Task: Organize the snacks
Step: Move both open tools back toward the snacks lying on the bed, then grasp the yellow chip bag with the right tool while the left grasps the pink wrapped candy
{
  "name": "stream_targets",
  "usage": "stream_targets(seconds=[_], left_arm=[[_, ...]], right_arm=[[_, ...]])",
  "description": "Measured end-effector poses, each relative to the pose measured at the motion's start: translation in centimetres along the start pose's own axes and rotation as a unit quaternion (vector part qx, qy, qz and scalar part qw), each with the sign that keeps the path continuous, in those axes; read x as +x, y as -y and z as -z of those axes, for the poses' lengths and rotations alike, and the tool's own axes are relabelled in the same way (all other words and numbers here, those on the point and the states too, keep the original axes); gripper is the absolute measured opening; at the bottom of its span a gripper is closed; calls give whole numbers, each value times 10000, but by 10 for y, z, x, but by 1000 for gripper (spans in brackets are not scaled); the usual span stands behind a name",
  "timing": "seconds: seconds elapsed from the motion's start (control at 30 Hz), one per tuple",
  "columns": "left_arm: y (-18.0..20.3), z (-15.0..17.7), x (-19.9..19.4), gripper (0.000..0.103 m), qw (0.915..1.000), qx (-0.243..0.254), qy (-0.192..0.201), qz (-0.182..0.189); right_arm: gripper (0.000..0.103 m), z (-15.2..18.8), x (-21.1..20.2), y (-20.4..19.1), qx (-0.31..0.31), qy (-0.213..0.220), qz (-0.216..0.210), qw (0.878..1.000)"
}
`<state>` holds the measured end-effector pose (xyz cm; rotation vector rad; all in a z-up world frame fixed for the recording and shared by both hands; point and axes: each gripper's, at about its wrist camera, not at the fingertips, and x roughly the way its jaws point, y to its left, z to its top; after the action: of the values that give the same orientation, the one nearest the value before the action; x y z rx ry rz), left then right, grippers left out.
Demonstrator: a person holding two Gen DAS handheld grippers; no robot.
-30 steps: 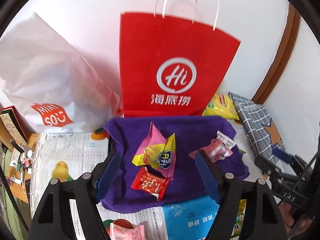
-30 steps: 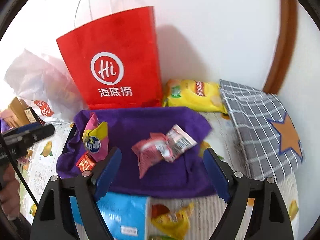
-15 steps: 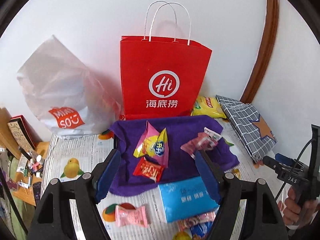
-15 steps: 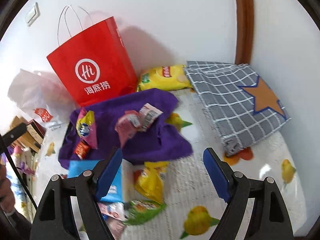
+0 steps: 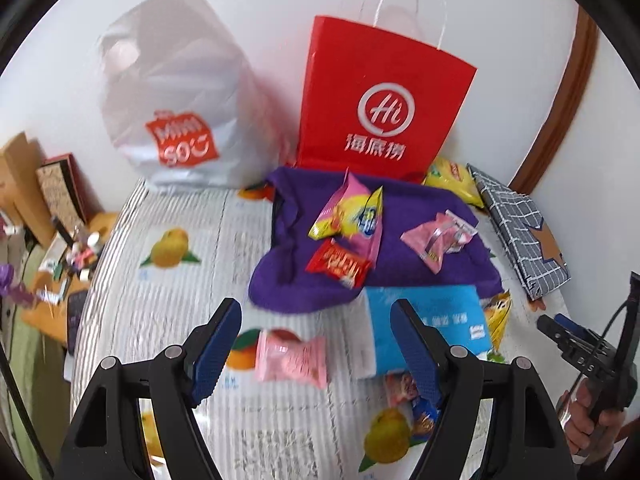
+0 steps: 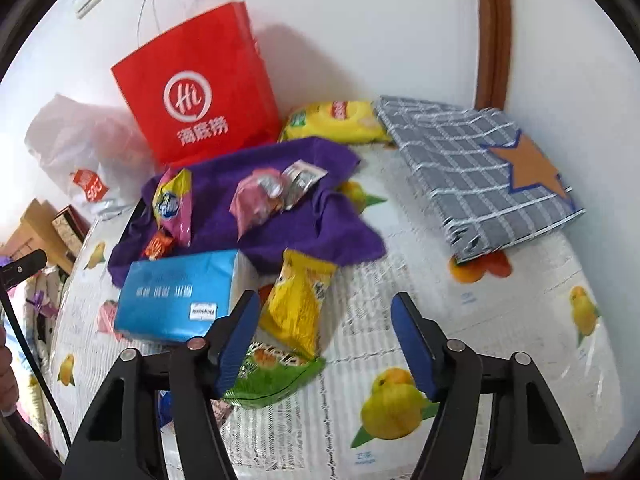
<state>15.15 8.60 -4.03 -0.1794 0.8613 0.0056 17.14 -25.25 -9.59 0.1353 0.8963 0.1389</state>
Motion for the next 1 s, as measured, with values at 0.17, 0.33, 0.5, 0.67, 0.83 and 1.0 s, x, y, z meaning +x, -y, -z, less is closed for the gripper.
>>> stream_targets(seconds=[0.17,0.33,0.5,0.67,0.83,1.0], left_arm=[[-5,21,0,75,9999,-6,-68,-143],[-14,35,0,75,9993,-73,-156,-334],[-22,42,6,75,9983,-246,-295,-438],[-23,44,19,75,9974,-343,-424,-478],[-22,46,39,75,9952,-547,-722,-360],[-25,48,55,75,9937,-608,-835,-423]], right_arm=[[63,6,32,-10,-128,-198,-235,9994],[63,4,57,-10,-84,-347,-436,9984],[63,1,78,-6,-54,-473,-477,9977],[63,-2,95,-4,-123,-553,-545,9969],[54,-4,102,-6,-412,-599,-667,9951],[54,-6,93,4,-290,-482,-905,9943]])
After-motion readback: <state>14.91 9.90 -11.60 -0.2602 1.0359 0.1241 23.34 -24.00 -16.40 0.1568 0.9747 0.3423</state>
